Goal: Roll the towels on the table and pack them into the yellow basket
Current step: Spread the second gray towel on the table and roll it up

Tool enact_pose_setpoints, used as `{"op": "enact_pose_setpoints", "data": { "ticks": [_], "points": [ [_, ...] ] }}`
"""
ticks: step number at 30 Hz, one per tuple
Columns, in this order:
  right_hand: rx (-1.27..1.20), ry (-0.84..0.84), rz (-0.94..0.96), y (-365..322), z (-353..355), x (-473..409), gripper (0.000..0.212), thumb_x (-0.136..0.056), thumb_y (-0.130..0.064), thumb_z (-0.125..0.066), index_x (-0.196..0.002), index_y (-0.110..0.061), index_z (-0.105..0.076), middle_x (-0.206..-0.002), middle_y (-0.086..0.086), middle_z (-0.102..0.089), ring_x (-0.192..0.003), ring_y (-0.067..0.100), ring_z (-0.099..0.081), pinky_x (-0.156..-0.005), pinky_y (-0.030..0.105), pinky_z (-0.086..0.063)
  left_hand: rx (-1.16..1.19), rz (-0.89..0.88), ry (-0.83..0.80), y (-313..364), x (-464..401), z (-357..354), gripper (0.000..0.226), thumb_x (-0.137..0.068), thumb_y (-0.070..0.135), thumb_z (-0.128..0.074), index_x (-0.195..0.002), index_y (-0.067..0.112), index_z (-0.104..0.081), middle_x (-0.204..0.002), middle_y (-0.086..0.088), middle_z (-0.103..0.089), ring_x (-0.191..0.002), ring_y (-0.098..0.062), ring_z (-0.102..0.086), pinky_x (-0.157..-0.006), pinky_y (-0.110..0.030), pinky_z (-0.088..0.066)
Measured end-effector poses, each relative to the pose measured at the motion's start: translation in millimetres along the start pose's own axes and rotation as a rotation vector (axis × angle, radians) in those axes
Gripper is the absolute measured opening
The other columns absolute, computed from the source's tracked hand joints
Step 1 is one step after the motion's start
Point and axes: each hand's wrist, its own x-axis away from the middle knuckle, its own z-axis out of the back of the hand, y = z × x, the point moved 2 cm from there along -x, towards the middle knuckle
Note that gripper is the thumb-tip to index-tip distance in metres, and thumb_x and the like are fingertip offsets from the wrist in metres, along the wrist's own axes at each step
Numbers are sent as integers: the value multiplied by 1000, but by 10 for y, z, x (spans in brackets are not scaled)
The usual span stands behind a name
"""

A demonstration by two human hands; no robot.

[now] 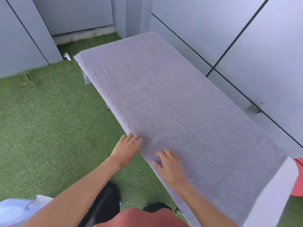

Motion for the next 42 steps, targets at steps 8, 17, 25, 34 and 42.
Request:
{"op": "enact_pose_setpoints", "data": {
  "ticks": [8, 17, 25, 34, 42],
  "points": [
    [49, 1, 193, 1211, 94, 1026, 35, -83, -62, -47, -97, -31, -54, -101, -9, -47, -93, 16, -49, -77, 30, -46, -22, 165, 85, 1314, 416, -119, 50, -56, 2, -81, -98, 17, -59, -101, -4, -57, -82, -21, -56, -68, -33, -49],
    [-91, 89, 134, 2348, 282, 1571, 42, -87, -56, -47, -121, -33, -58, -134, -6, -43, -124, 18, -43, -103, 35, -32, 151, 433, 107, 2867, 809, -323, 21, -79, 9, -67, -91, 17, -52, -98, -1, -54, -77, -22, -51, -61, -33, -46],
    [-31, 72, 101, 3243, 385, 1872, 62, -92, -60, -32, -148, -35, -30, -161, 2, -13, -148, 22, -8, -117, 47, -12, 247, 751, 135, 3943, 884, -521, 45, -90, 18, -60, -131, 6, -47, -144, -20, -41, -124, -37, -49, -88, -41, -55],
    [-89, -358, 383, 3443, 673, 2258, 63, -97, -40, -47, -152, -33, -17, -159, -5, 13, -146, 17, 17, -120, 44, 2, 228, 918, 166, 5165, 887, -482, 45, -85, 20, -61, -127, 6, -49, -134, -15, -46, -125, -35, -46, -92, -45, -51],
    [-27, -236, 407, 4370, 1205, 1941, 45, -92, -6, -52, -134, -20, -50, -132, -4, -40, -121, 17, -46, -90, 28, -43, 158, 924, 173, 5482, 816, -435, 61, -53, -7, -82, -108, 12, -62, -105, -4, -56, -90, -26, -57, -69, -36, -55]
  ]
}}
